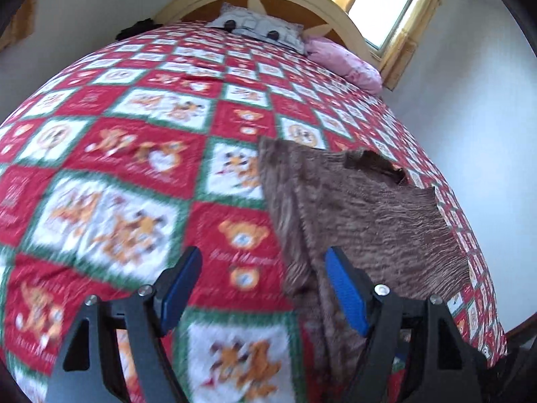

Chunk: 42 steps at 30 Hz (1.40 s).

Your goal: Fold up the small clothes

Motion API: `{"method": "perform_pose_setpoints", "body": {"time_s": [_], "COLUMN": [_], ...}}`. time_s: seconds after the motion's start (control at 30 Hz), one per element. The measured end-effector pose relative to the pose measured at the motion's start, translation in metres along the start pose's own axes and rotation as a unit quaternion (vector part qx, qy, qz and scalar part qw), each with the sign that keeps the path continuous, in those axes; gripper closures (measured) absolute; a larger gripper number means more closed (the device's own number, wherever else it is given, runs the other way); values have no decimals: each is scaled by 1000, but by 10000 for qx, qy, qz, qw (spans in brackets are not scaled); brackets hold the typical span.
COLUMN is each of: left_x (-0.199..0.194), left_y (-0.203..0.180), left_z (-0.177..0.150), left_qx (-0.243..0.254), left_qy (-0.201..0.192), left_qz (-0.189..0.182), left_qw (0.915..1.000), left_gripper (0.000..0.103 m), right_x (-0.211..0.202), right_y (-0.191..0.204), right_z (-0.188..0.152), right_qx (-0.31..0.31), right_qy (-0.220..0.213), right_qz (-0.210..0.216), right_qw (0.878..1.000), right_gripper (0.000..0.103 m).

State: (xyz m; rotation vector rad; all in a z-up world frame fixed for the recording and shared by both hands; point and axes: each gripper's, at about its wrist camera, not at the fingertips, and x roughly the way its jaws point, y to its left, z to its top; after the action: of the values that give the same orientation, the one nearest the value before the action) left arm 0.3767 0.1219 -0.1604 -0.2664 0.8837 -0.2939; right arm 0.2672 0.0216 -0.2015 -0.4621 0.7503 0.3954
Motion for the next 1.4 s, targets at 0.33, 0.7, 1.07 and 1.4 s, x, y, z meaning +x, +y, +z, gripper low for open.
{"method": "perform_pose_setpoints", "body": {"time_s": [0.33, 0.7, 1.07, 1.4], "left_x": [57, 75, 60, 33], "left_y": [-18, -11, -7, -33], "left_z": [27, 38, 42, 54], "left_qx": [386, 158, -418, -683], "left_qy": [173, 260, 25, -336], "left_qz": [36, -603, -881, -1280], "left_qw": [9991, 9977, 9952, 9889], "left_gripper": [24, 91, 95, 95], "right_x": [7, 2, -36, -73], "right_y": [4, -11, -44, -89], "right_z": [-1, 1, -4, -9], "right_qx": [-51, 293, 587, 1064], "right_qy": [-14, -16, -349, -749], "right_qz": [155, 512, 462, 402], "right_qw": [9999, 9983, 9966, 9907], "right_gripper": [67, 95, 96, 97]}}
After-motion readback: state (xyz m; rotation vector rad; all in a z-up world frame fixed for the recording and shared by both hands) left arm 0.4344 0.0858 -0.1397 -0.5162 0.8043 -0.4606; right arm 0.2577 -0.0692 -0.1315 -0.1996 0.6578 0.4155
